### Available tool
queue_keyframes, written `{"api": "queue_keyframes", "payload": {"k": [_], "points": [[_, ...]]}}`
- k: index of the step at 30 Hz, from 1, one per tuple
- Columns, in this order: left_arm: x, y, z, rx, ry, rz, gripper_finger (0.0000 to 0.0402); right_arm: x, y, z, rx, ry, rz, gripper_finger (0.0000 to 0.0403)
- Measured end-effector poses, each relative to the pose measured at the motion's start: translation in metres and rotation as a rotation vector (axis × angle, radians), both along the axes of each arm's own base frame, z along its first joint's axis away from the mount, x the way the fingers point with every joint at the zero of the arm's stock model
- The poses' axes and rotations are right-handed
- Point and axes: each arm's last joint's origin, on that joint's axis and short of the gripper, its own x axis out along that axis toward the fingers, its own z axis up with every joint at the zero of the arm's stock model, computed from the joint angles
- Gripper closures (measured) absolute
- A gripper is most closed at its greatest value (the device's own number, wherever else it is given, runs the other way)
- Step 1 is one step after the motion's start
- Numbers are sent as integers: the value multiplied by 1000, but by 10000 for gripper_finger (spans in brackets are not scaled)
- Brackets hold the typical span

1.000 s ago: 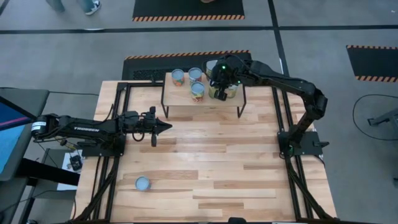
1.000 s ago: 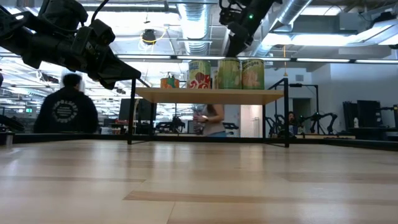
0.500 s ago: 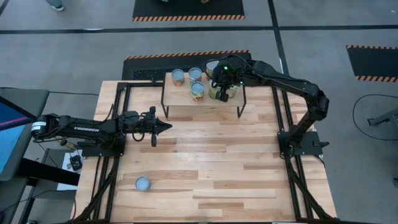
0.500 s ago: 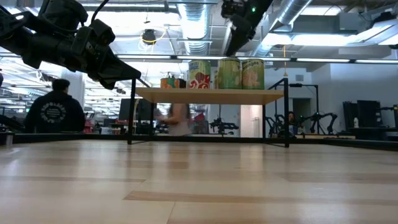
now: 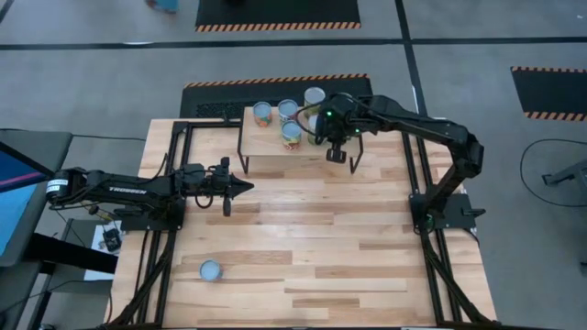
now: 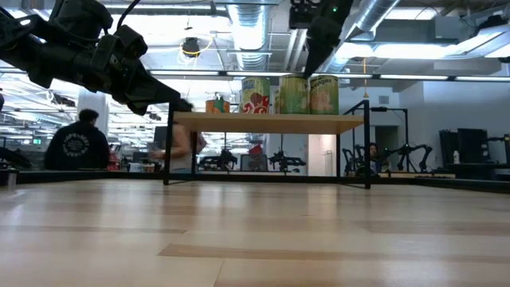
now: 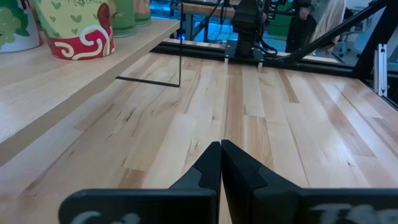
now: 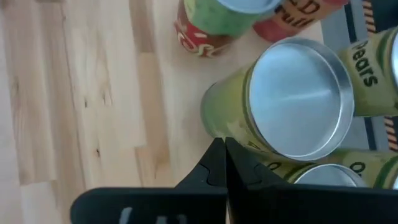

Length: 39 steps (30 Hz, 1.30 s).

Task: Pick and place cans onto a shelf
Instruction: Adjust the canned fruits on the shelf

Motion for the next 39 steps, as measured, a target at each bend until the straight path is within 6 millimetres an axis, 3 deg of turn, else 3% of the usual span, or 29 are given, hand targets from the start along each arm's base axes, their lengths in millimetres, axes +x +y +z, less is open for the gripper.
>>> {"api": "queue_keyframes", "payload": {"k": [21, 30, 39], "points": [[0, 0, 0, 0, 0, 0, 401, 1, -8, 2, -17, -37, -12, 397], [0, 0, 0, 0, -1, 1, 401, 16, -17, -9, -69, -39, 15, 397], [0, 0, 0, 0, 0, 1, 401, 30, 5, 0, -16, -178, 162, 397]]}}
